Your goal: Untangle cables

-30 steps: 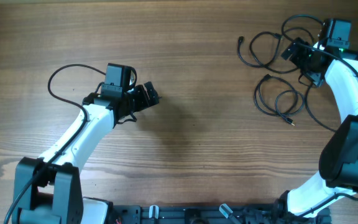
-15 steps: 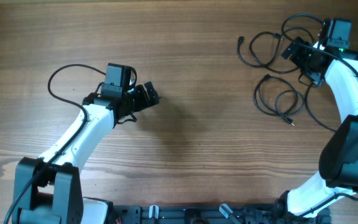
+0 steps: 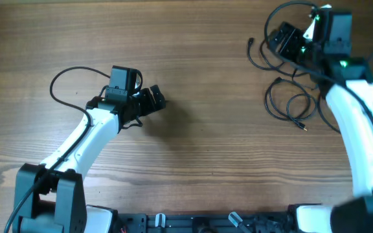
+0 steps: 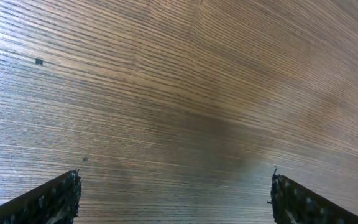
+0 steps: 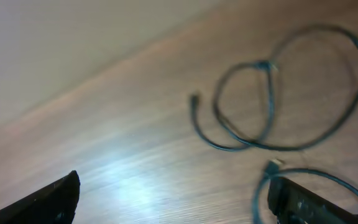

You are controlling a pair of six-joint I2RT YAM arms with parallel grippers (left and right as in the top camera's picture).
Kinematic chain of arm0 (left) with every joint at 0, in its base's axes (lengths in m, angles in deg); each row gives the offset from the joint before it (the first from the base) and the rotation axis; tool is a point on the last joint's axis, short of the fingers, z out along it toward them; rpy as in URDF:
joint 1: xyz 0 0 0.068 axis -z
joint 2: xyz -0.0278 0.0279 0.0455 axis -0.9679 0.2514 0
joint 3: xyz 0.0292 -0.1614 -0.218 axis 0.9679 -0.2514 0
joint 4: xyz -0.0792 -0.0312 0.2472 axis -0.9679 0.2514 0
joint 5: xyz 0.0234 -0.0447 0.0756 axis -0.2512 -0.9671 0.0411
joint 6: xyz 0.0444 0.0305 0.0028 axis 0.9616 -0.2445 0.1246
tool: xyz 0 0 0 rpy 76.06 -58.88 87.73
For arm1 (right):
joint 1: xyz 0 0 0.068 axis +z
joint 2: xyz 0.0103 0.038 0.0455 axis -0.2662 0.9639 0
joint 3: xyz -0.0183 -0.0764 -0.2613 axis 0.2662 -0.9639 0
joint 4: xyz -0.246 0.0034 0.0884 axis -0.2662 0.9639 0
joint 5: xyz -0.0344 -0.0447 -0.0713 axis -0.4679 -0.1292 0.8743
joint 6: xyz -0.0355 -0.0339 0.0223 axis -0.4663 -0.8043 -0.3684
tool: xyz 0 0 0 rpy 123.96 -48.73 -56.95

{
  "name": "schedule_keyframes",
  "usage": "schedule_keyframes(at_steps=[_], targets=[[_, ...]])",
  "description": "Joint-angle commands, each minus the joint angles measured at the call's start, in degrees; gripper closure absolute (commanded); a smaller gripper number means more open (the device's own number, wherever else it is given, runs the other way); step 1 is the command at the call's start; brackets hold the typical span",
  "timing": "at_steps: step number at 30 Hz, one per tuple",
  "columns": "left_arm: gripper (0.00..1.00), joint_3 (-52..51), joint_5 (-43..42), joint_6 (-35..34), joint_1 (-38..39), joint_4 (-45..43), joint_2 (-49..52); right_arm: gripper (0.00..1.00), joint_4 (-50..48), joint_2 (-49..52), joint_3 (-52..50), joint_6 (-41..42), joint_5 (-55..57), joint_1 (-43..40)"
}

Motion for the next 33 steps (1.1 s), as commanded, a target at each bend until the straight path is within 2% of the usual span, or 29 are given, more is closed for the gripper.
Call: schedule_keyframes(at_steps=[1,10,14,24,33], targets=[[0.00,0.1,0.7,0.5,-0.2,0.0,0.4,0.00,-0.1,-6.5,0.4,-0.7,-0.3,1.0],[0.00,0.1,0.7,0.5,-0.2,0.0,0.4,0.00,-0.1,-19.1,0.4,-0.7,-0.3,1.0],[0.00,0.1,0.7,0.5,-0.2,0.0,0.4,0.00,-0.1,-21.4,0.4,-0.6,-0.3,1.0],[0.00,0.1,0.7,0.5,-0.2,0.0,0.4,0.00,0.0,-19.2,0.4,-0.7,-0.3,1.0],[0.00,0.1,0.7,0.5,-0.2,0.0,0.4,0.01,0.0,-11.3,0.4,-0.6,-0.3,1.0]])
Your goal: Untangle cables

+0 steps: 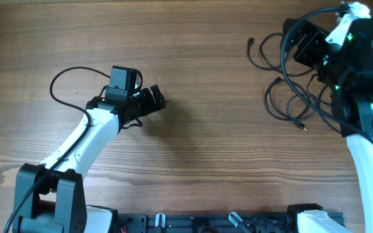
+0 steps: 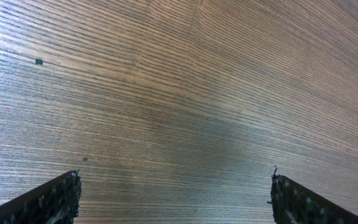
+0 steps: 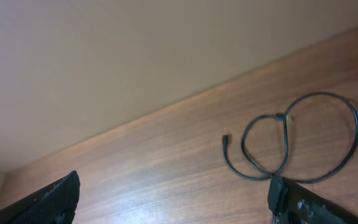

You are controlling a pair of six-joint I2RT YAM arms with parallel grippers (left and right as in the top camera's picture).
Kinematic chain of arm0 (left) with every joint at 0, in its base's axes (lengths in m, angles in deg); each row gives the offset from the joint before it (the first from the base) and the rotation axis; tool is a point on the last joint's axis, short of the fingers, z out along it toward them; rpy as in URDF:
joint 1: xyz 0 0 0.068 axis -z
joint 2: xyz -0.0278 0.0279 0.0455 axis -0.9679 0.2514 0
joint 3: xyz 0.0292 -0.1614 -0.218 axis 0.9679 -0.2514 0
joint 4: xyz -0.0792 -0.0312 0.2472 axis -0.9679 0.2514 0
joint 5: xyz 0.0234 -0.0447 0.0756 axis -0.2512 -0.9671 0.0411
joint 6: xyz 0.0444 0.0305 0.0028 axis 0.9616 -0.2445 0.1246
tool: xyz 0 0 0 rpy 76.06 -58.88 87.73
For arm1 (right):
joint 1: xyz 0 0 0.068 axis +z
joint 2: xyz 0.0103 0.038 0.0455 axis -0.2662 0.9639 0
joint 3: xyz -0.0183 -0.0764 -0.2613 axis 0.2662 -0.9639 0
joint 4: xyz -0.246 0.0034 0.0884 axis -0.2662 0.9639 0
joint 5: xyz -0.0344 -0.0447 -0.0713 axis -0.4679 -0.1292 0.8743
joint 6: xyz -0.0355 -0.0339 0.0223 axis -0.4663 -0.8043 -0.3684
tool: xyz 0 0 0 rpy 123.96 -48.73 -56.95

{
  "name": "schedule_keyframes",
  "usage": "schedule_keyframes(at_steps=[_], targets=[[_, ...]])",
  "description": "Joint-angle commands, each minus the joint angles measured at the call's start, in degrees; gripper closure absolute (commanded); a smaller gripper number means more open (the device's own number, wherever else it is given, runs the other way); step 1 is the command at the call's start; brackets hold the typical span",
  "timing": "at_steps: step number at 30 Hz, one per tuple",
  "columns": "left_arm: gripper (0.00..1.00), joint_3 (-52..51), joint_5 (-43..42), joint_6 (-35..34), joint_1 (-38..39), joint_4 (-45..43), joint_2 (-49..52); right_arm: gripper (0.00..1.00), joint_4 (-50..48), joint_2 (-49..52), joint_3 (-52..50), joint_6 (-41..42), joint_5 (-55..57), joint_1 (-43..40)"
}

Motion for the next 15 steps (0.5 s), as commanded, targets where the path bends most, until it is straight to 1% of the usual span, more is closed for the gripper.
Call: schedule_keyframes(at_steps=[1,15], targets=[[0.00,0.1,0.7,0.5,-0.2,0.0,0.4,0.00,-0.1,4.0,0.4,-0.6,-0.3,0.0],[0.00,0.1,0.7,0.5,-0.2,0.0,0.4,0.00,-0.1,22.9,0.4,-0.6,-0.3,0.0]])
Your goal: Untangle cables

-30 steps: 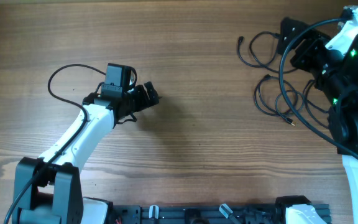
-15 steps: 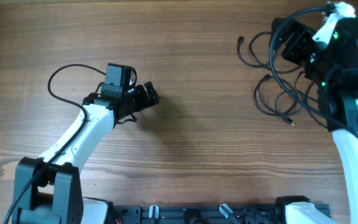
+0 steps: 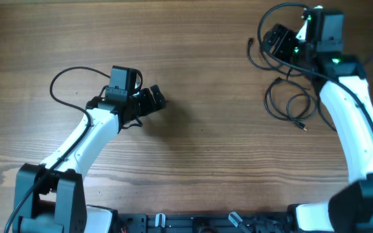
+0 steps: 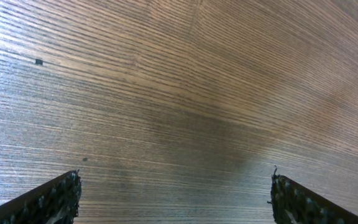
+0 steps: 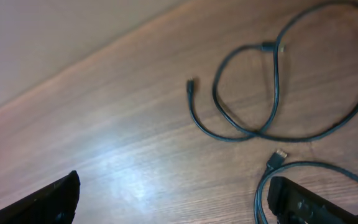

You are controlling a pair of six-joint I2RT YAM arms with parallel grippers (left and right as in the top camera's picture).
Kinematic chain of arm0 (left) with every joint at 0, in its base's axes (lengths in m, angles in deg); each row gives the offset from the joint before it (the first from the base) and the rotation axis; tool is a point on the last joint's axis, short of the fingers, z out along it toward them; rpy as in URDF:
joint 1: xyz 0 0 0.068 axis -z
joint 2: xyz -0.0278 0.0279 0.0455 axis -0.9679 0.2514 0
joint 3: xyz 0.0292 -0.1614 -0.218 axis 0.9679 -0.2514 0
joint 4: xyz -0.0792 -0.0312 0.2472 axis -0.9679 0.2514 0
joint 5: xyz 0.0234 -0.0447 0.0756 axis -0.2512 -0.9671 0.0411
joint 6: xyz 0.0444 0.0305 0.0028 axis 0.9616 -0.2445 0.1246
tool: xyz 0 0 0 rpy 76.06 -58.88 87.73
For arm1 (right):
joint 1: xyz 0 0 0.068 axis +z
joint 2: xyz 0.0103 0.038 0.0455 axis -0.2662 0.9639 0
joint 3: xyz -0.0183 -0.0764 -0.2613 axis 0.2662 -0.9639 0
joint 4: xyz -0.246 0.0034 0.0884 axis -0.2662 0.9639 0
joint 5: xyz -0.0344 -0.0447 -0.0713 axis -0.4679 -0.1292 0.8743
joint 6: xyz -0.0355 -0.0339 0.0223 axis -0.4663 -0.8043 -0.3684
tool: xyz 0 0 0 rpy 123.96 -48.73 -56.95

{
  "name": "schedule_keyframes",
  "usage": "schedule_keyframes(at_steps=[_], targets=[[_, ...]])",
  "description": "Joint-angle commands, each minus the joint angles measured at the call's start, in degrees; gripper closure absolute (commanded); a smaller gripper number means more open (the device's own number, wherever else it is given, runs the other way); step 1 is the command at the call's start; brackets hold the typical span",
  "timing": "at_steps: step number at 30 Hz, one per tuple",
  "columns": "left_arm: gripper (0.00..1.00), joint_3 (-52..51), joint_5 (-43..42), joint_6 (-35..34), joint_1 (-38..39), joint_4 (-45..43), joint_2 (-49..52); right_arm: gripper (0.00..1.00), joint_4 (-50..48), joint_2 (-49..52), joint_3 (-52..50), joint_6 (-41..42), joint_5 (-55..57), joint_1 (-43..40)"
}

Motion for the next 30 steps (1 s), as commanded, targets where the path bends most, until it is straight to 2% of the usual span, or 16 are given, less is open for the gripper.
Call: schedule_keyframes(at_steps=[1,6,16,22,30], targets=[[0.00,0.1,0.7,0.5,-0.2,0.0,0.4,0.00,-0.1,4.8,0.4,-0.6,-0.3,0.0],[0.00,0.1,0.7,0.5,-0.2,0.0,0.4,0.00,-0.1,9.5,0.4,-0.6,-0.3,0.0],[0.00,0.1,0.7,0.5,-0.2,0.0,0.4,0.00,-0.1,10.1,0.3,-0.6,-0.3,0.0],[0.00,0.1,0.7,0.5,-0.2,0.0,0.4,0.00,-0.1,1.2,0.3,-0.6,-0.3,0.0],[0.00,0.1,0.7,0.5,-0.2,0.0,0.4,0.00,-0.1,-17.2,0.3,-0.6,-0.3,0.0]])
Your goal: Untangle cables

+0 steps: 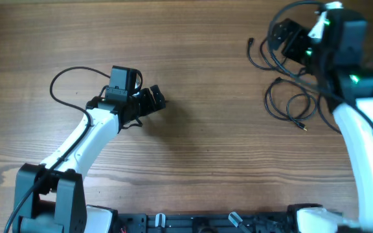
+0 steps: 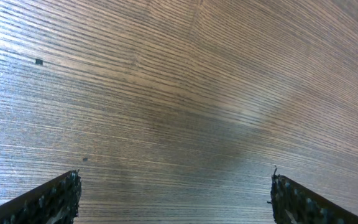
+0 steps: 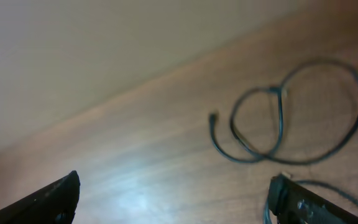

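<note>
Two thin black cables lie at the table's far right. One cable point(image 1: 259, 59) point(image 3: 279, 127) curls into a crossed loop with a free plug end point(image 3: 214, 118). The other cable point(image 1: 291, 105) lies in coils nearer the front, and only its edge point(image 3: 316, 186) shows in the right wrist view. My right gripper point(image 1: 282, 37) point(image 3: 173, 205) hangs open above the looped cable, holding nothing. My left gripper point(image 1: 155, 98) point(image 2: 174, 199) stands open over bare wood at the table's left middle, far from both cables.
The wooden table point(image 1: 206, 142) reaches a pale wall point(image 3: 104, 50) just behind the cables. The left arm's own black wire point(image 1: 63, 76) loops beside its wrist. Another dark wire shows at the right edge.
My right gripper has lifted and shifted slightly right, so the looped cable looks smaller and more wall shows. It stays open. The left arm and both cables have not moved.
My right gripper was open low over the looped cable, then higher and farther right, then low over it again, and now stands raised once more. It took hold of nothing. The cables lay unchanged throughout, and the left gripper stayed open in place.
</note>
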You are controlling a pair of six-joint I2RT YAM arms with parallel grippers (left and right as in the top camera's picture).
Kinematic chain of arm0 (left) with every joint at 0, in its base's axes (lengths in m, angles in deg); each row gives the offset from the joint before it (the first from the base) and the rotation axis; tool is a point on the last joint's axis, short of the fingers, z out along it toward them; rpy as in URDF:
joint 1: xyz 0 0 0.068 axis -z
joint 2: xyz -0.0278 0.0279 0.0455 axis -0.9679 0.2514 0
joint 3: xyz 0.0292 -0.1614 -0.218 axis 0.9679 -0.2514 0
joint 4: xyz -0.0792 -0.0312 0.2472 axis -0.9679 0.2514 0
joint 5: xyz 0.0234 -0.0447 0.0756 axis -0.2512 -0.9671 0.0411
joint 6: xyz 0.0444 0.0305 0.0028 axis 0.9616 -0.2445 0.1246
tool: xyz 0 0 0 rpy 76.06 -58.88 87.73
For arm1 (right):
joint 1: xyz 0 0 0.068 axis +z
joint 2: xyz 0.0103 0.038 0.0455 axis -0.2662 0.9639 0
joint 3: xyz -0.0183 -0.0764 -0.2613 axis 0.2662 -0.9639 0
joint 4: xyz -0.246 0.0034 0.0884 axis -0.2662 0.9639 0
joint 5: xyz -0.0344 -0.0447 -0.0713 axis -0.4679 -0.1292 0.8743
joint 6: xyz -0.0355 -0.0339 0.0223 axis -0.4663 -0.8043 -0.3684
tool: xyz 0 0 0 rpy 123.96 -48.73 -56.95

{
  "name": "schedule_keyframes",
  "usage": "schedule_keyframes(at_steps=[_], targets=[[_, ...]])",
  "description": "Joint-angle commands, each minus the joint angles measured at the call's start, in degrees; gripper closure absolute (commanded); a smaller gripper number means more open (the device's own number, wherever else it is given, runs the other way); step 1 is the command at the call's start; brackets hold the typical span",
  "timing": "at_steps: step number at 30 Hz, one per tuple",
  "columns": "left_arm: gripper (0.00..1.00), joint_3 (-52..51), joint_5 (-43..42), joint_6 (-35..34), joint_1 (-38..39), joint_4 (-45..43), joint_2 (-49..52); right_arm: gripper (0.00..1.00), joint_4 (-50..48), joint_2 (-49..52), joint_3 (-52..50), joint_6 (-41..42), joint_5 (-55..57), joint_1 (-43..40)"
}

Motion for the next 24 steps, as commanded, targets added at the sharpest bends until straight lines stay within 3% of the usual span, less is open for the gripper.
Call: schedule_keyframes(at_steps=[1,5,16,24], targets=[[0.00,0.1,0.7,0.5,-0.2,0.0,0.4,0.00,-0.1,-6.3,0.3,-0.6,-0.3,0.0],[0.00,0.1,0.7,0.5,-0.2,0.0,0.4,0.00,0.0,-14.1,0.3,-0.7,-0.2,0.0],[0.00,0.1,0.7,0.5,-0.2,0.0,0.4,0.00,7.3,-31.7,-1.1,-0.8,15.3,0.0],[0.00,0.1,0.7,0.5,-0.2,0.0,0.4,0.00,1.5,-47.1,-17.8,-0.7,17.1,0.0]])
